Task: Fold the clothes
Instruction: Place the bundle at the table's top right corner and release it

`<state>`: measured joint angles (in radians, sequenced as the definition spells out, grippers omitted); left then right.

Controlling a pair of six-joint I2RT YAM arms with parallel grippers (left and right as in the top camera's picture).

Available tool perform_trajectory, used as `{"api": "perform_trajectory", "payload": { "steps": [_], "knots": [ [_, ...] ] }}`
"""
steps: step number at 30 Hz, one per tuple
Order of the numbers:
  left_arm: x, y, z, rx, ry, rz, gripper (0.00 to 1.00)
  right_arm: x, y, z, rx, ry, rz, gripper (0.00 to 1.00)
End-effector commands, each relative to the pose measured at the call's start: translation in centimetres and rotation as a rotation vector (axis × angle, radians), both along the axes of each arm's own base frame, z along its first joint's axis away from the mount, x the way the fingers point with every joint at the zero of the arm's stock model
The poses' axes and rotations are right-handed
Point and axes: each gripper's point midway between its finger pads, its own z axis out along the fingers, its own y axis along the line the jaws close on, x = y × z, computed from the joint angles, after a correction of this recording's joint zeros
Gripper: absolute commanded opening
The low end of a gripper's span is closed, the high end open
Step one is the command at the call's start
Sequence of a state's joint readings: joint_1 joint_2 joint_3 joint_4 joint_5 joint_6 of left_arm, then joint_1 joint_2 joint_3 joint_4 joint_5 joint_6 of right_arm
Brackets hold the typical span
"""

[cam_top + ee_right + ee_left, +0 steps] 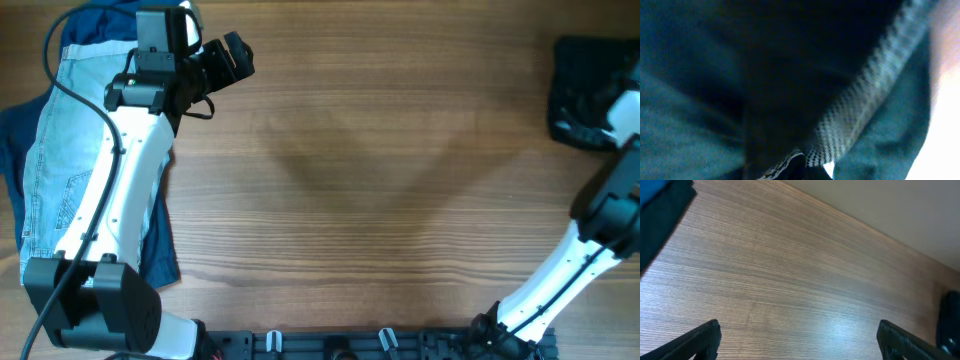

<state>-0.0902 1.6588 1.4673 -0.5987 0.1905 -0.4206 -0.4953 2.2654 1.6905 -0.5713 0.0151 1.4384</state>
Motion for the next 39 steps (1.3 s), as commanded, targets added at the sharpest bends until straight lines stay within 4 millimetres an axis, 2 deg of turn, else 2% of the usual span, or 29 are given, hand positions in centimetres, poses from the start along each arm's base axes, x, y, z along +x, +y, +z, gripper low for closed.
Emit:
{"api": "perform_trajectory", "payload": {
  "steps": [1,3,6,10,17,24,25,29,31,32,33,34,35,37,38,39],
  "knots": [
    [0.5,0.3,0.0,0.021,-0.017,-0.006,1.0,2.6,4.5,-1.7,0.018,-0.014,0.074,0.04],
    [0.6,0.3,0.1,0.021,-0.021,-0.006,1.0,3.3,6.3,-1.8,-0.011,0.003,0.133,0.04],
    [0.6,0.3,0.1,0.021,-0.022,-0.006,1.0,2.9,7.5,-2.1,-0.046,0.057,0.299,0.04],
    [0.7,0.3,0.2,0.02,-0.028,-0.006,1.0,3.1,9.1,-2.2,-0.164,0.11,0.762,0.04],
    [0.7,0.2,0.2,0.02,-0.028,-0.006,1.0,4.5,11.7,-1.6,-0.235,0.012,1.168,0.04],
    [0.7,0.3,0.2,0.02,-0.027,-0.006,1.0,4.8,12.0,-1.6,-0.236,0.008,1.15,0.04],
    [0.7,0.3,0.2,0.02,-0.027,-0.006,1.0,5.0,12.0,-1.5,-0.224,0.0,1.114,0.04],
    [0.7,0.3,0.2,0.02,-0.027,-0.006,1.0,4.2,11.1,-1.9,-0.089,0.027,0.766,0.04],
    [0.6,0.3,0.1,0.021,-0.021,-0.006,1.0,4.3,11.1,-1.8,-0.077,0.017,0.731,0.04],
    [0.6,0.3,0.1,0.021,-0.021,-0.006,1.0,4.3,11.1,-1.8,-0.079,0.016,0.732,0.11],
    [0.6,0.3,0.1,0.021,-0.021,-0.006,1.0,4.4,11.1,-1.8,-0.079,0.014,0.732,0.47],
    [0.6,0.3,0.1,0.021,-0.023,-0.006,1.0,4.5,11.1,-1.6,-0.081,0.008,0.732,0.77],
    [0.6,0.3,0.2,0.021,-0.025,-0.006,1.0,4.7,11.2,-1.0,-0.077,-0.008,0.726,1.0],
    [0.7,0.3,0.2,0.02,-0.029,-0.006,1.0,5.2,11.1,1.8,-0.101,-0.056,0.704,1.0],
    [0.7,0.2,0.2,0.02,-0.028,-0.006,1.0,5.5,10.8,4.1,-0.129,-0.088,0.689,1.0],
    [0.7,0.3,0.2,0.02,-0.028,-0.006,1.0,5.5,10.4,7.7,-0.184,-0.123,0.675,1.0]
  ]
}}
